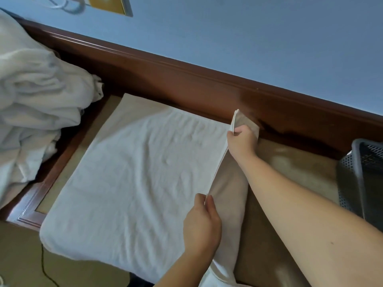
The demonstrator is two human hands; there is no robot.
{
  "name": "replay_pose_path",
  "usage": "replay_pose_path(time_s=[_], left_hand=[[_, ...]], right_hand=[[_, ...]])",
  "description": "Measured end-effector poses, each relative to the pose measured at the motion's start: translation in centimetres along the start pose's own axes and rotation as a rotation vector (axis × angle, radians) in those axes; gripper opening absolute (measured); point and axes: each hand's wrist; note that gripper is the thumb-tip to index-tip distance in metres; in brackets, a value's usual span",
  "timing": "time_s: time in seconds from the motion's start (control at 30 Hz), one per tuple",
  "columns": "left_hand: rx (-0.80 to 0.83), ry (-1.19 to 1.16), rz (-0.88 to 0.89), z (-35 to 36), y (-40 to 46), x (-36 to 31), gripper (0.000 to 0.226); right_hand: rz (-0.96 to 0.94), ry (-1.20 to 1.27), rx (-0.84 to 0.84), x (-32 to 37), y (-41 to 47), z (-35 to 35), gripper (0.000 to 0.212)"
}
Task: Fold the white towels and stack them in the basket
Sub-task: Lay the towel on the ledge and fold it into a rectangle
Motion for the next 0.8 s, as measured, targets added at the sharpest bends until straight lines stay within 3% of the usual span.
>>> replay_pose_path(time_s=[0.6,0.8], left_hand=[[-0.271,-0.082,-0.101,-9.4,4.1,4.6,0.030],[-0.222,-0.043,-0.112,-12.5,7.4,6.8,0.028]], right_hand=[[-0.098,-0.057,0.189,8.0,-4.7,11.9,0.011],[-0.098,-0.076,0.180,10.0,-4.8,15.2,0.011]])
Point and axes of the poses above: each hand's wrist, its own y-axis towards the middle knuckle, its own z-axis out of the palm, x = y × z, and after that the axes turned 14 degrees about z, right-handed
